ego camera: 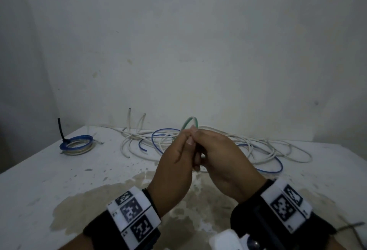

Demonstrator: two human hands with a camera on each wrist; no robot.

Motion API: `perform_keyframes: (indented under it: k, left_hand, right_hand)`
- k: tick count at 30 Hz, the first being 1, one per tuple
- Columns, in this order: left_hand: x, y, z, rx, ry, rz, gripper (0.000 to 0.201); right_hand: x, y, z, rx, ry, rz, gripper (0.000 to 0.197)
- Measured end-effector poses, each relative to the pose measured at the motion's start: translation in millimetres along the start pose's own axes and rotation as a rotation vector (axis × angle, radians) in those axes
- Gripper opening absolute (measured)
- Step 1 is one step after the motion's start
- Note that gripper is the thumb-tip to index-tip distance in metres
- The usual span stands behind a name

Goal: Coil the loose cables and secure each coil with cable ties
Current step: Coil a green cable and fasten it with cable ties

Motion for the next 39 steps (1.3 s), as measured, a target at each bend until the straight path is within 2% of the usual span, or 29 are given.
perform_keyframes:
  k: [3,5,8,9,12,13,16,18,21,23,30,34,36,39]
  left_hand:
    - [-2.5,-2.6,-1.5,-0.093,0.049,-0.112,0.021]
    - [-6.5,-12.5,3.5,-0.267,0.160,-0.140,0.023]
    - [-15.0,-38.7,2.9,-0.420,0.222,0.013,0.012]
    - [-18.5,-43.4,-0.2,-0.447,0.220,0.027,0.009]
    - [-29.6,-36.8,-10.9,-0.430,0.191,-0.093,0.036]
    - [-33.8,-31.5,-13.2,-0.405,0.173,-0.136,0.039]
    - [-43.6,-17.4,-13.7,-0.364,0.166,-0.177,0.028]
    - [-44.8,-9.8,-7.6,-0.364,0.244,-0.182,0.019]
    - [-34.7,0.3,-7.4,-0.454,0.360,-0.246,0.017]
    - [-23.5,5.8,-15.1,-0.516,0.400,-0.323,0.022]
    - [0.0,14.7,-32.1,-0.546,0.463,-0.612,0.027]
    - [13.1,19.0,-43.1,-0.756,0.476,-0.812,0.018]
    - [18.5,18.9,-39.1,-0.816,0.549,-0.840,0.010]
    - [20.5,16.6,-25.7,-0.680,0.558,-0.784,0.027]
  right_hand:
    - [-0.9,-7.0,-2.3,-0.176,0.037,-0.050,0.025]
    - [0.8,-16.1,-8.5,-0.267,0.038,-0.086,0.029]
    - [8.5,-27.1,-21.9,-0.290,0.058,-0.142,0.030]
    - [11.8,-29.4,-25.4,-0.266,0.076,-0.157,0.028]
    - [20.5,-30.6,-31.2,-0.179,0.136,-0.233,0.018]
    - [23.2,-28.8,-31.5,-0.166,0.159,-0.272,0.018]
    - [31.6,-25.3,-30.7,-0.156,0.208,-0.367,0.020]
    - [36.3,-26.7,-31.5,-0.170,0.216,-0.381,0.021]
    - [39.5,-37.5,-39.9,-0.256,0.207,-0.364,0.020]
    - [38.4,-50.4,-51.2,-0.365,0.190,-0.339,0.018]
    - [25.2,-91.4,-71.2,-0.558,0.118,-0.194,0.029]
    - [16.6,-105.8,-72.0,-0.678,0.078,-0.133,0.032]
    - [14.1,-112.0,-72.8,-0.722,0.068,-0.116,0.029]
    - [8.0,-122.1,-66.5,-0.776,0.054,-0.067,0.026]
Point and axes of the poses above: each hand's wrist, its own x-axis away from the middle knuckle, its own y-axis out of the palm, z = x × y, the point moved 7 cm from there along -x, towards the middle knuckle, and after that the axes turned 13 degrees about y, right-handed, at the moved point
